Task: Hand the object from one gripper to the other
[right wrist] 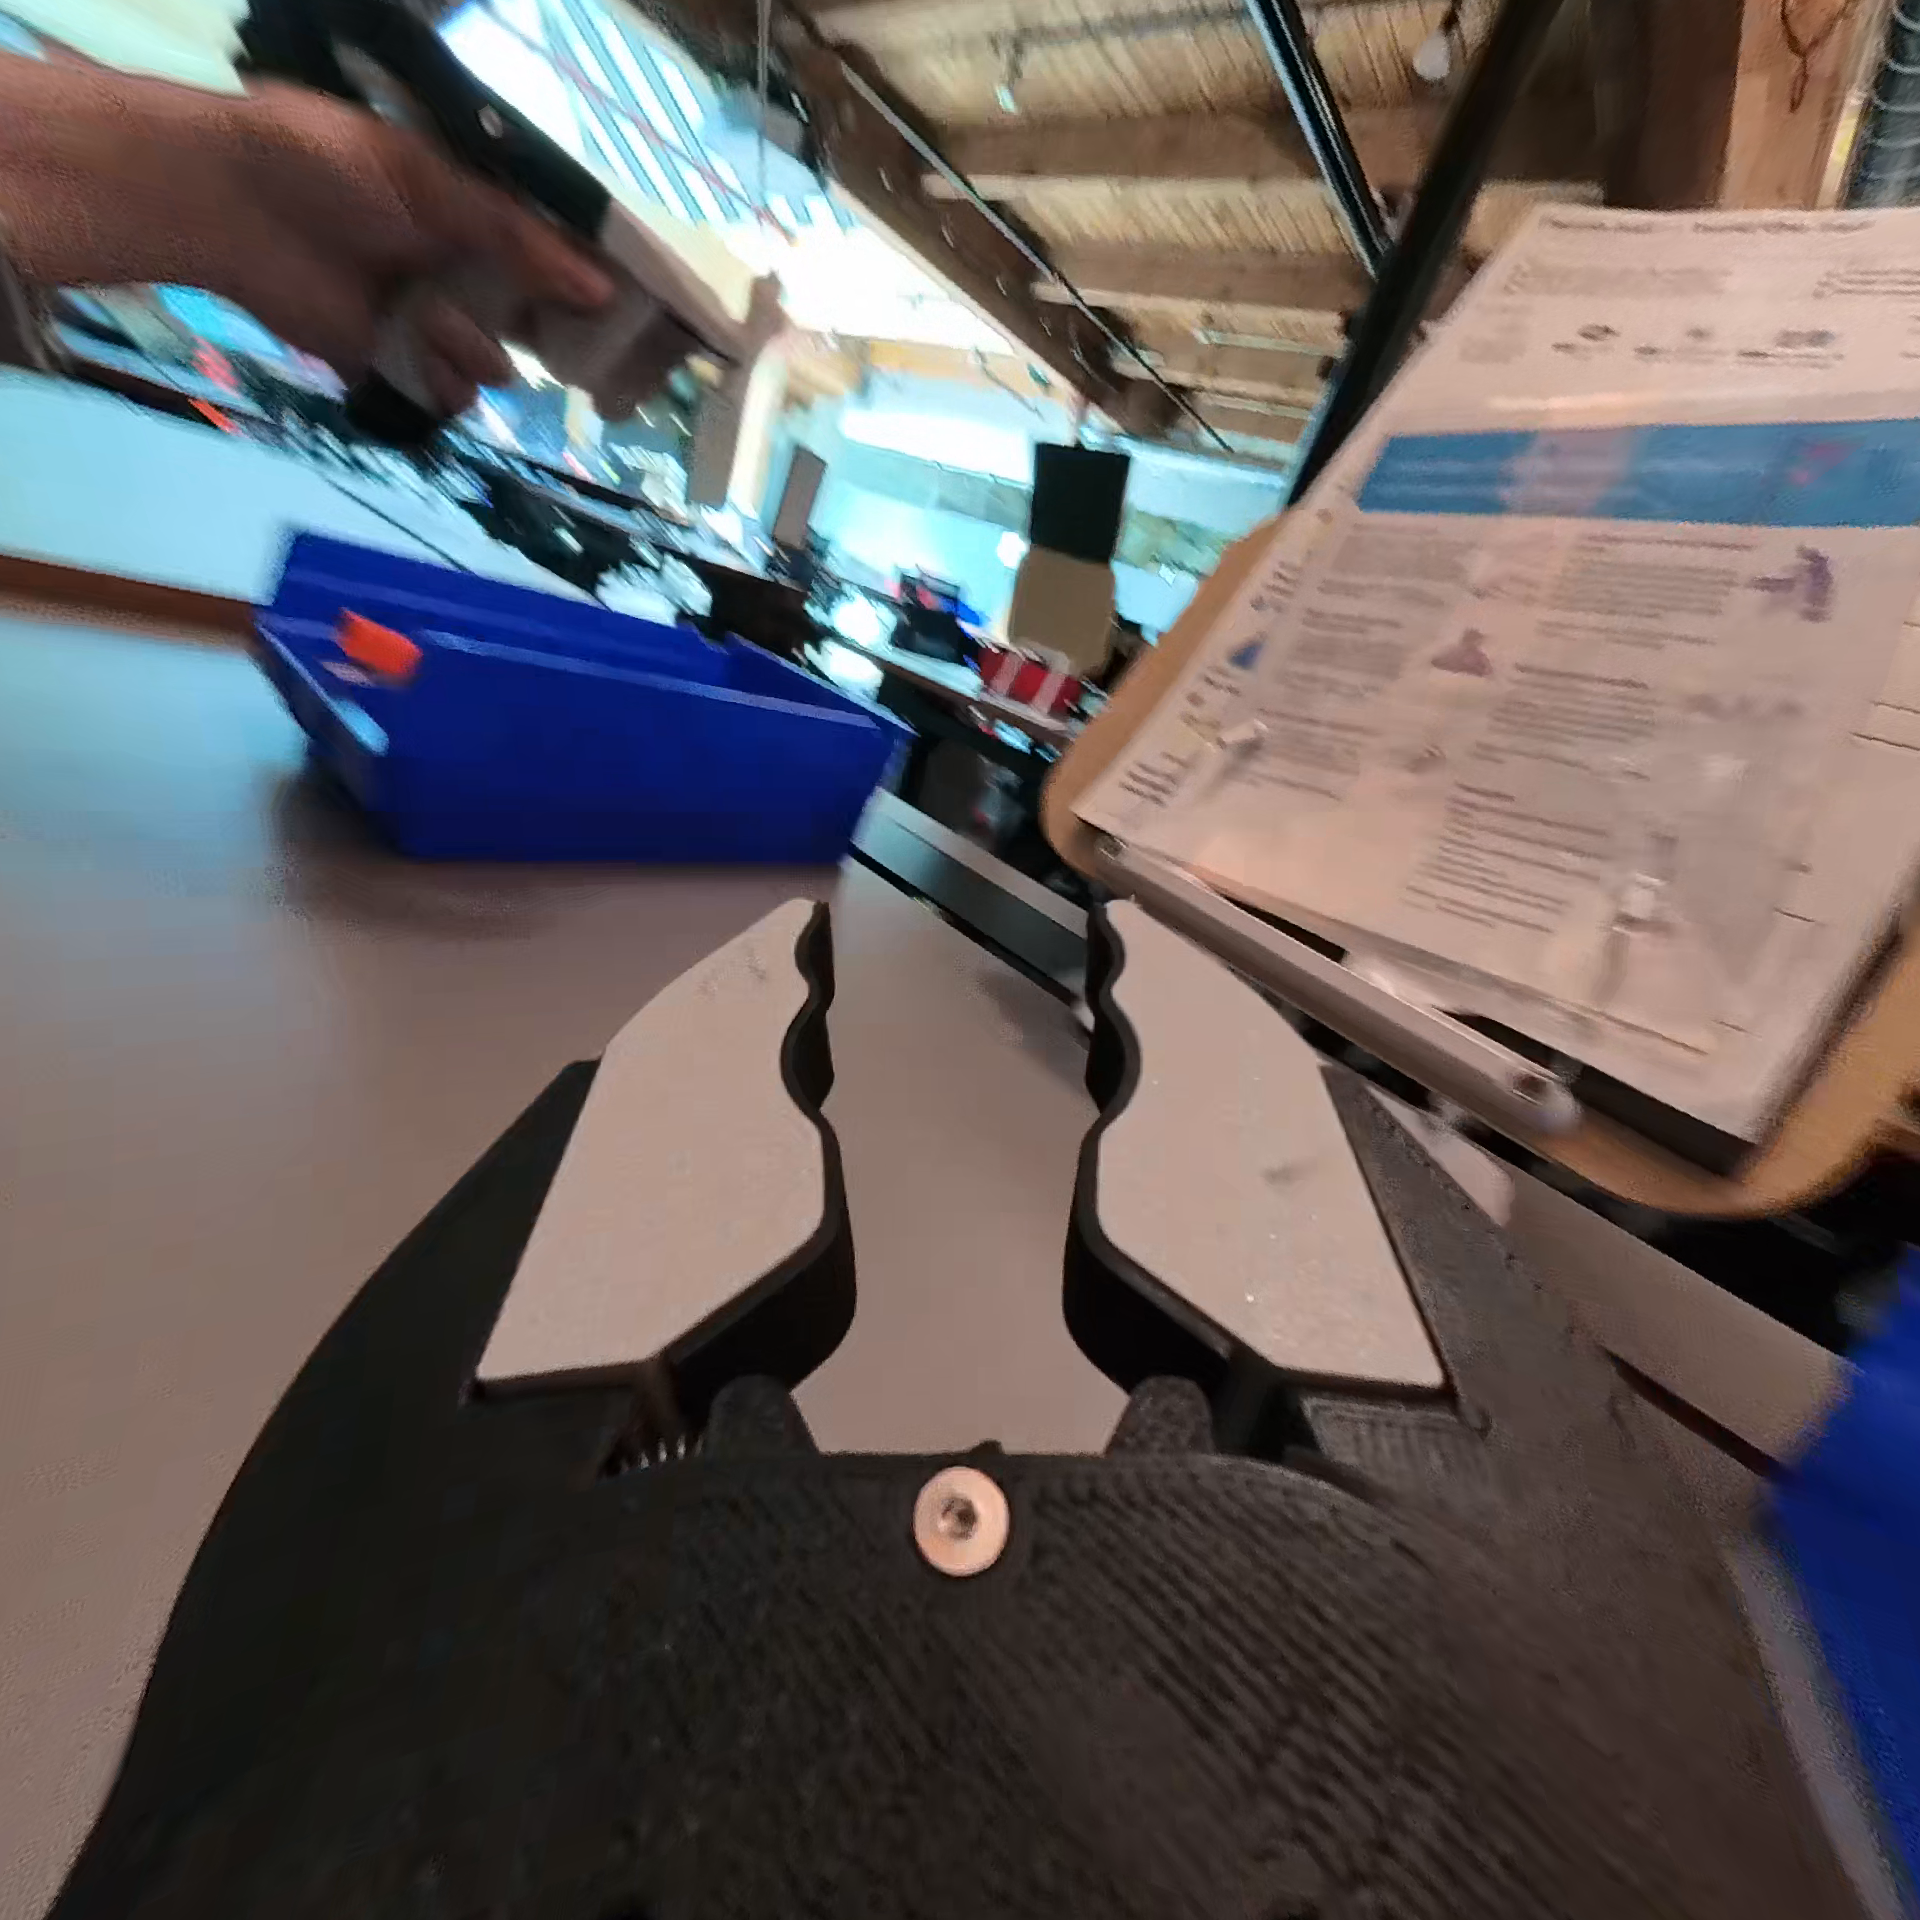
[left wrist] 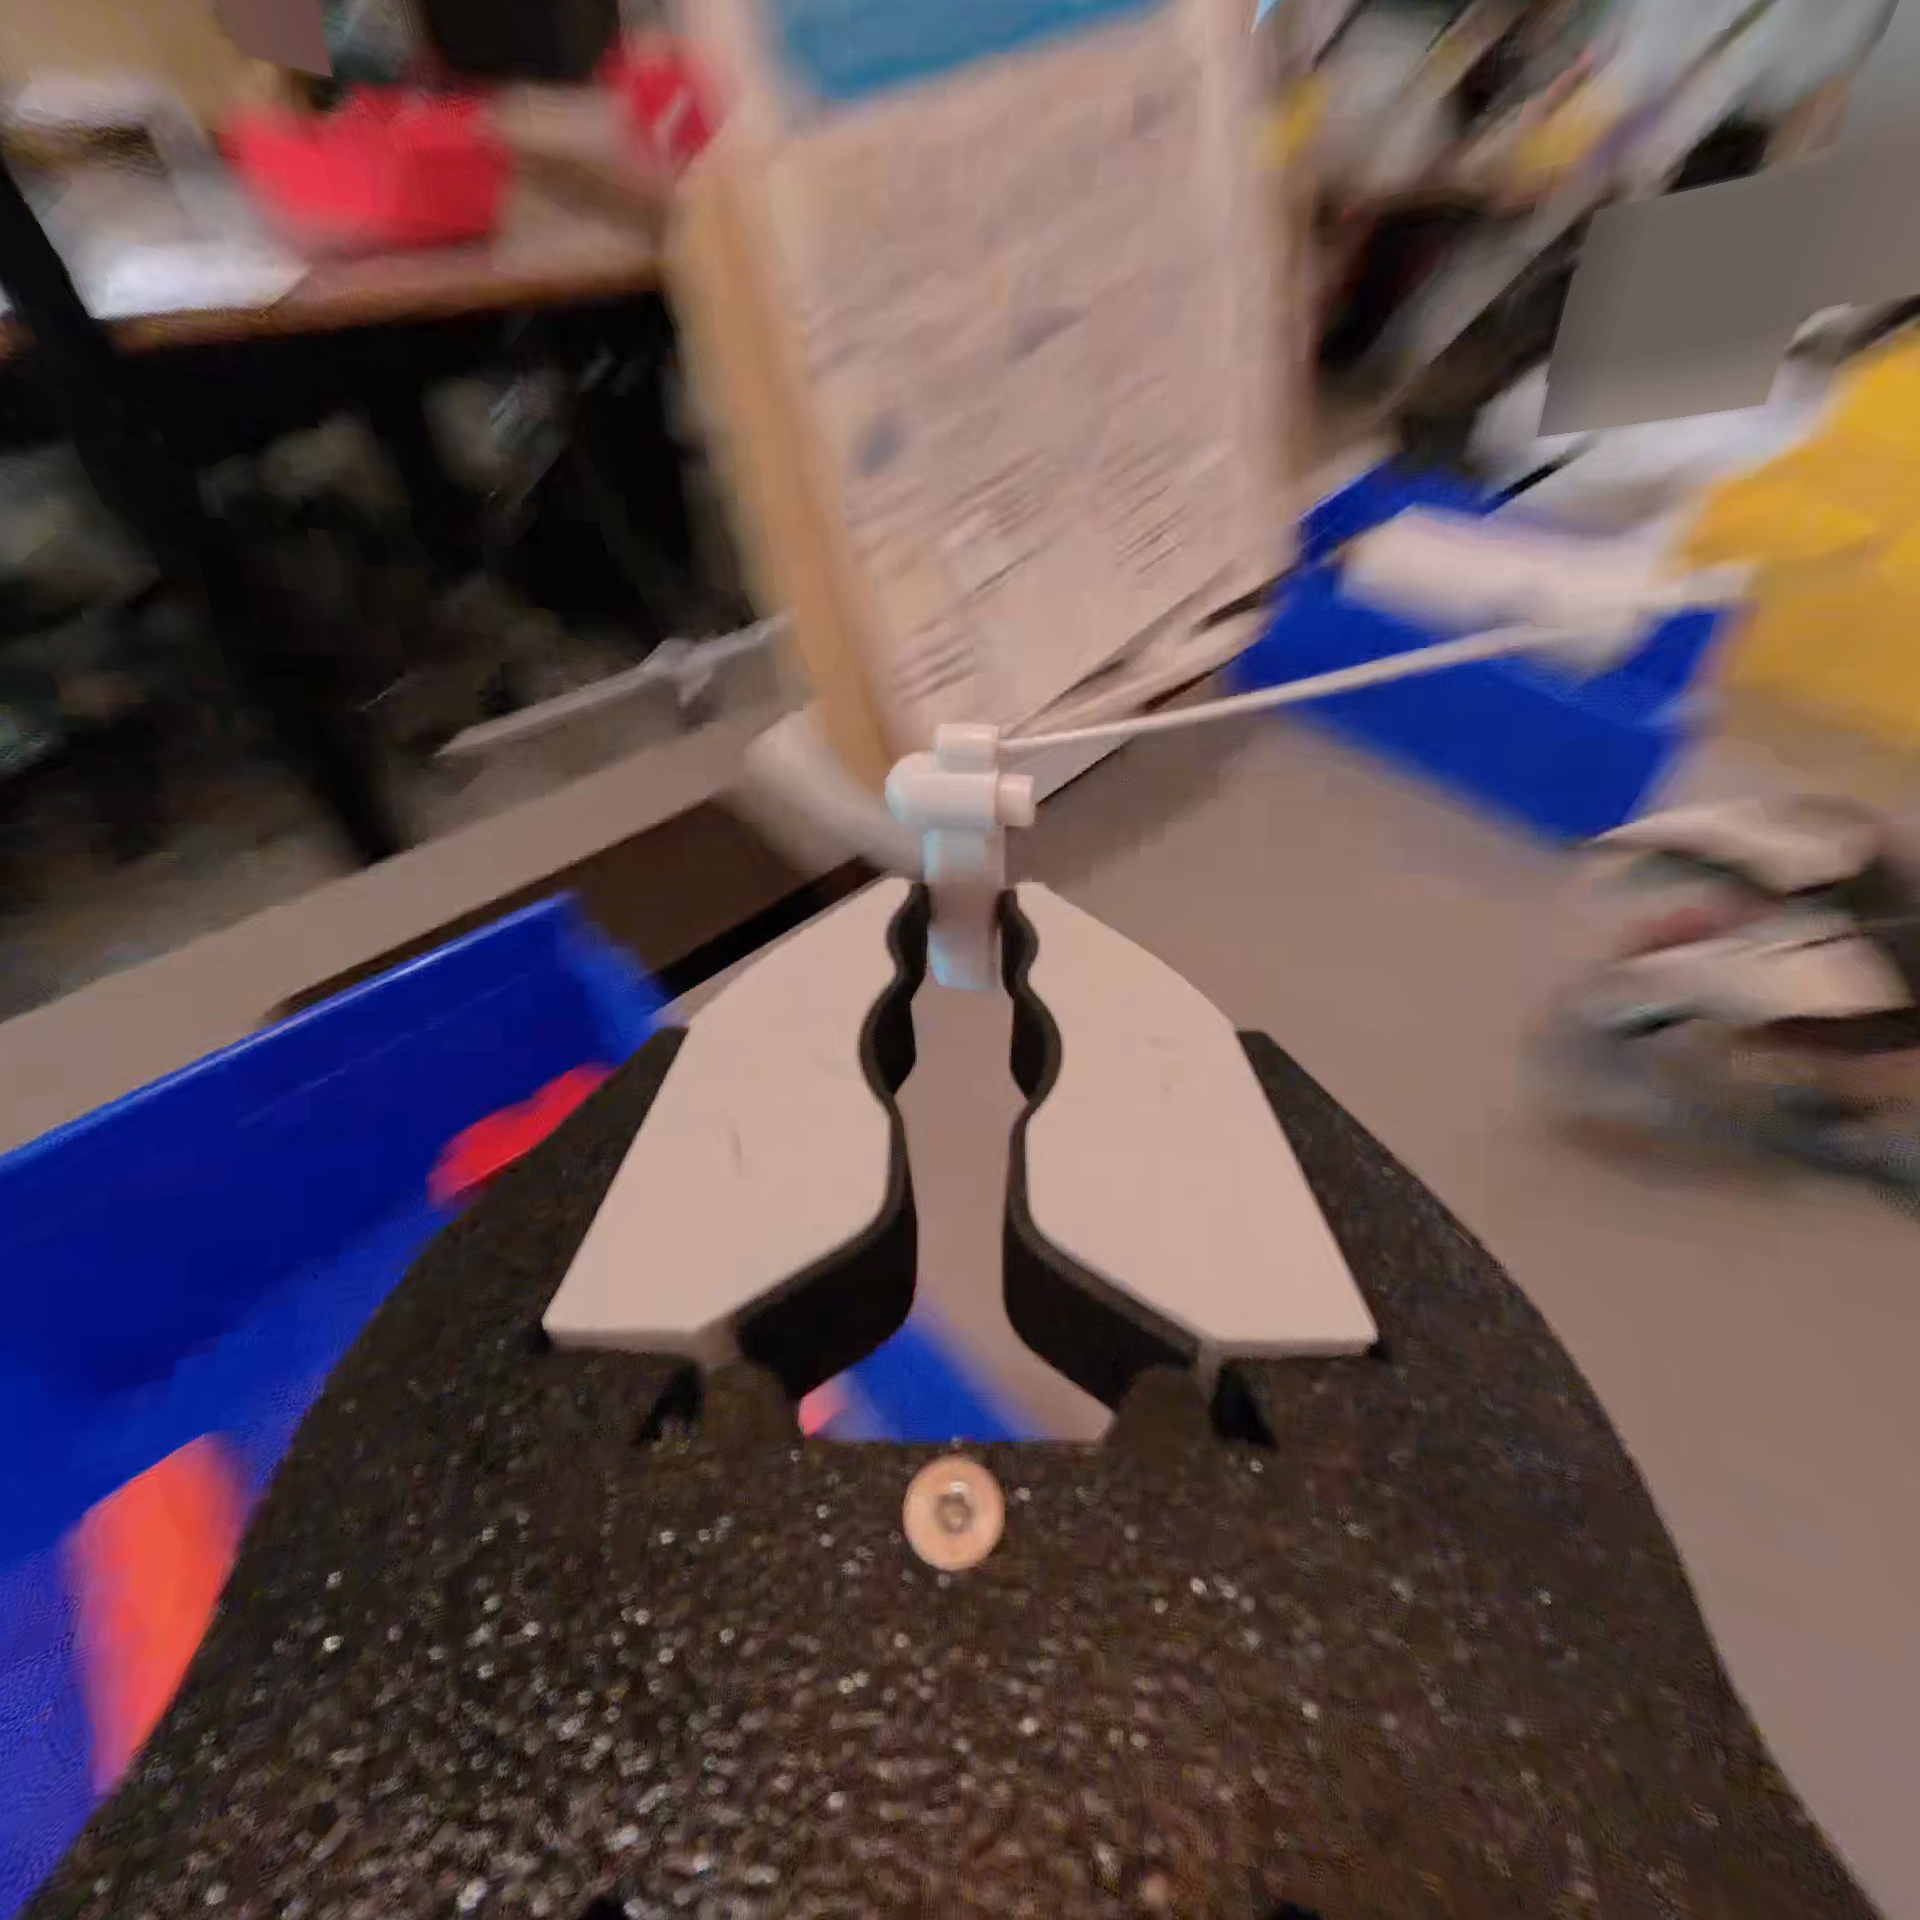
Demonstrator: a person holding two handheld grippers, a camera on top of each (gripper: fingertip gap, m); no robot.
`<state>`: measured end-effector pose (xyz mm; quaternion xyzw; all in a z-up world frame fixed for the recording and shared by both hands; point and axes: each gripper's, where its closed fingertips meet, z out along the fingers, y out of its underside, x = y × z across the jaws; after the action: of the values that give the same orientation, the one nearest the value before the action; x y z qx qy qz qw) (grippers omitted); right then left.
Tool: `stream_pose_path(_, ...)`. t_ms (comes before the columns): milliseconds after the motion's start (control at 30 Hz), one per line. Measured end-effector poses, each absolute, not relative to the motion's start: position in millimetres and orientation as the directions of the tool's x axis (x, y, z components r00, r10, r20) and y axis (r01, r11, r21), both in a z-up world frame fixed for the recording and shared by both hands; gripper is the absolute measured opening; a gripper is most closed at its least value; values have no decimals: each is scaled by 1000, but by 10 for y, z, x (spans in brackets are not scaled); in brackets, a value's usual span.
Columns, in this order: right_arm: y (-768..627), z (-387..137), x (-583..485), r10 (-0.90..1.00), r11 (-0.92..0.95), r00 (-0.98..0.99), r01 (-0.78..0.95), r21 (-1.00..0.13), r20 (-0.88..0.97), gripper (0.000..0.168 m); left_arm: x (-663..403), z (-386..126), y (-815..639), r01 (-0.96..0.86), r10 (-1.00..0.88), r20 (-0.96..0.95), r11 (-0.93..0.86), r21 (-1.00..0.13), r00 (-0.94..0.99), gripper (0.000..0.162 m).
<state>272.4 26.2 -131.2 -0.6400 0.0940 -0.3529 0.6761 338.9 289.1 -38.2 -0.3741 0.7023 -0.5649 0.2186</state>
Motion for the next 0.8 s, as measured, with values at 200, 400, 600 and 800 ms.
stream_pose_path(200,760,-976,2193,-221,416,975,71,-907,-25,43,2494,-506,1321,-139,-299,227,-286,-948,-927,13)
stream_pose_path(400,608,-1054,2308,-292,375,956,103,-921,-12,43,2383,-1176,829,-197,-193,263,-305,-932,-945,13)
stream_pose_path(600,769,-1320,2217,-202,241,978,90,-966,41,43,2308,-1396,796,-76,-222,117,-183,-980,-968,13)
stream_pose_path(800,782,-1294,2207,-214,253,976,91,-963,36,41,2286,-1584,686,37,-262,-34,-8,-999,-965,13)
